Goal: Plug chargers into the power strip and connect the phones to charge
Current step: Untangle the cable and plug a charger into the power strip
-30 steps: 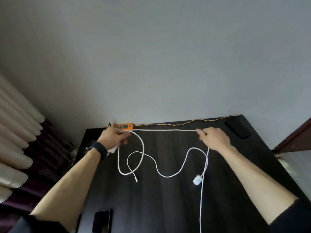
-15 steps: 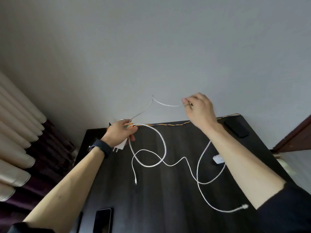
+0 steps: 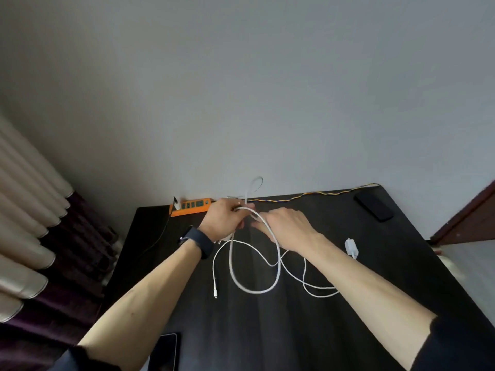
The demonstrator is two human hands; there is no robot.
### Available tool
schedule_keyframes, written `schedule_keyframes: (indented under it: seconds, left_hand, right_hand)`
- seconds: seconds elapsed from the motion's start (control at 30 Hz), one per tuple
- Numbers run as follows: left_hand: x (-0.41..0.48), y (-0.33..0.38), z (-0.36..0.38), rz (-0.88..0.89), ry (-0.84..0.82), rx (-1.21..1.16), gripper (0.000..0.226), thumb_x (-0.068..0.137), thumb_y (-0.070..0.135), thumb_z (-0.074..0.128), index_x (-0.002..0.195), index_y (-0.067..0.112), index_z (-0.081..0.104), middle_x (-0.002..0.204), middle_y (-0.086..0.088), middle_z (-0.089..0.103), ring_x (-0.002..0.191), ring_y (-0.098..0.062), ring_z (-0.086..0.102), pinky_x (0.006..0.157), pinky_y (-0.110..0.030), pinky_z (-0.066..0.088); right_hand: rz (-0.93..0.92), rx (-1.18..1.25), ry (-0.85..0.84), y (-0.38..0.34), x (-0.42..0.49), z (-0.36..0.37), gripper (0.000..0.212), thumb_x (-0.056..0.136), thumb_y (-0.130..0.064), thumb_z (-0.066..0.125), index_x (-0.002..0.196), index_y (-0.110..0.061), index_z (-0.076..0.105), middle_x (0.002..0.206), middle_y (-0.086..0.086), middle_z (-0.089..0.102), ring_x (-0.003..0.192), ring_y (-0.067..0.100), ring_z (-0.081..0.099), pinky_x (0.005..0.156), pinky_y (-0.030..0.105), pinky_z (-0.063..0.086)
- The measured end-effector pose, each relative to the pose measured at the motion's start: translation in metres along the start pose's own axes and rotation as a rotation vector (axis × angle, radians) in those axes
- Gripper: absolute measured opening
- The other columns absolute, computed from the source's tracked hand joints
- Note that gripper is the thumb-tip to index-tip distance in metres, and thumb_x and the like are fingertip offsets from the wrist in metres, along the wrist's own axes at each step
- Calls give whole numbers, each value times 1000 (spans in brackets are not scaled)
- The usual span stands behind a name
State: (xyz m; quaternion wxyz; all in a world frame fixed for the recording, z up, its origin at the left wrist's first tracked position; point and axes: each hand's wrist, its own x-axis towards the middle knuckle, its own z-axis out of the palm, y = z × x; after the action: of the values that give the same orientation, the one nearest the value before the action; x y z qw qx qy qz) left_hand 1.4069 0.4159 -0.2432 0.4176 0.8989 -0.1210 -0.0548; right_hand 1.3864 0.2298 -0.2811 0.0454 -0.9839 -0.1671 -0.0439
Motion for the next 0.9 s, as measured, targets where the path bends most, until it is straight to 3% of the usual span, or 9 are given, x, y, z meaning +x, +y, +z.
schedule_keyframes:
  seconds: [0.13,0.23,0.33,0.4,0.53,0.63,0.7,0.77,0.9]
  left_hand:
    - [3,-31,-57,-156,375,-63,26,98,36,56,80,24,71,60,3,64,58,-6,59,61,-19,44]
    - [-9,-73,-115,-277,462,192,30,96,41,53,71,30,64,62,4,67,69,-19,64,66,-29,42]
    - [-25,-105,-135,-366,391,385,24,92,42,60,73,29,63,79,-7,72,84,-33,67,71,-34,48]
    - [-33,-113,-133,-409,328,459,22,91,46,60,82,27,68,78,-4,70,84,-32,68,71,-34,53]
    - [-44,-114,-130,-413,220,494,22,86,50,66,95,31,72,59,11,66,64,-8,68,61,-24,48]
    - [-47,-111,-138,-420,39,509,48,80,51,74,121,27,65,98,4,75,91,-8,70,79,-24,50]
    - [-47,-107,-151,-452,-44,524,60,82,47,74,134,20,58,121,-1,68,110,-18,64,97,-28,47]
    - [-48,-105,-163,-508,-79,513,55,86,42,71,135,20,58,125,-1,66,117,-20,60,104,-31,44]
    - [-49,-106,-168,-522,2,381,20,88,20,68,107,14,70,94,-4,70,100,-22,66,93,-31,49]
  right_hand:
    - [454,135,-30,67,-10,10,33,103,-35,38,100,-14,63,112,17,68,104,41,65,78,42,49]
    - [685,453,189,119,-20,12,32,105,-22,42,102,-4,69,113,20,69,110,39,62,92,40,47]
    - [527,568,539,106,-2,-4,28,105,-19,46,110,-3,68,128,15,60,120,31,56,97,24,35]
    - [293,577,614,71,16,-26,29,106,-23,43,111,-7,67,136,9,55,123,21,54,99,23,37]
    - [173,352,212,-5,37,-60,47,102,-47,30,94,-22,69,96,0,77,98,28,67,86,41,54]
    - [74,620,-312,-48,33,-53,53,98,-42,34,69,-17,69,60,-2,74,60,6,66,68,28,48]
    - [16,751,-580,-70,23,-30,47,97,-44,37,72,-18,67,61,-3,74,46,4,59,56,21,45]
    - [-7,765,-652,-87,20,6,44,99,-46,36,77,-20,65,68,-4,77,46,4,60,53,18,46]
    - [157,778,-796,-107,22,87,40,102,-33,37,84,-12,65,90,12,79,54,13,61,51,21,51]
